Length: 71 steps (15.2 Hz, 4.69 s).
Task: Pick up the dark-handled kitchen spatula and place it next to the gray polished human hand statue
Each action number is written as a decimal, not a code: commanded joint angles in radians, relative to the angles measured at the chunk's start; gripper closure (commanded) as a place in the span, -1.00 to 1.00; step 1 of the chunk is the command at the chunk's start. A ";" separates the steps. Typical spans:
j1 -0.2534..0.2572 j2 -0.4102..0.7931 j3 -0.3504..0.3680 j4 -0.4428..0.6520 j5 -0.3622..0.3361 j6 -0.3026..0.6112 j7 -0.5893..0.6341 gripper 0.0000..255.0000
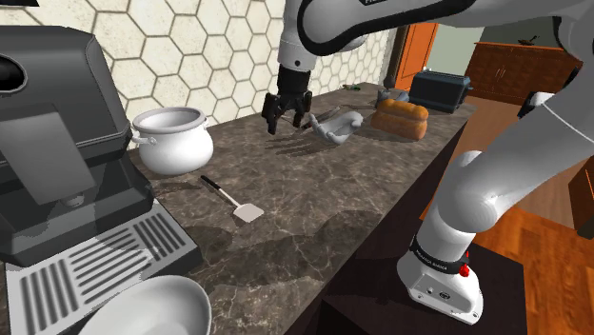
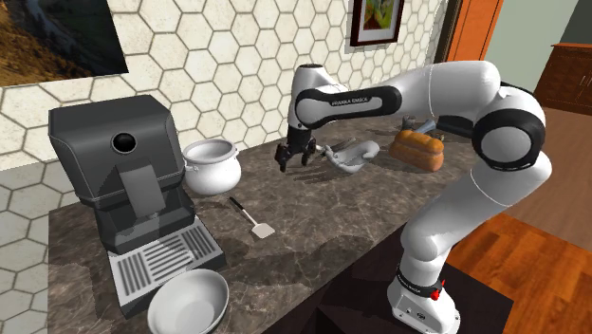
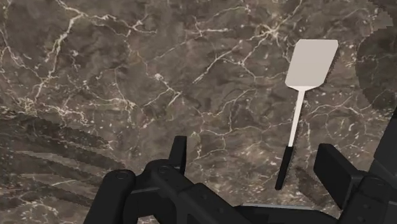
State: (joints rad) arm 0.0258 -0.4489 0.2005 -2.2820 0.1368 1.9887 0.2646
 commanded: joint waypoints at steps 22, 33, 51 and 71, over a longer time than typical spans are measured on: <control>0.072 0.713 0.156 0.330 -0.297 0.263 0.367 -1.00; 0.076 0.741 0.150 0.318 -0.313 0.302 0.377 -1.00; 0.068 0.687 0.161 0.359 -0.281 0.210 0.354 1.00; 0.061 0.603 0.172 0.528 -0.234 -0.035 0.317 1.00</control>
State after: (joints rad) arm 0.0856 0.1564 0.3715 -1.7650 -0.0982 1.9669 0.5807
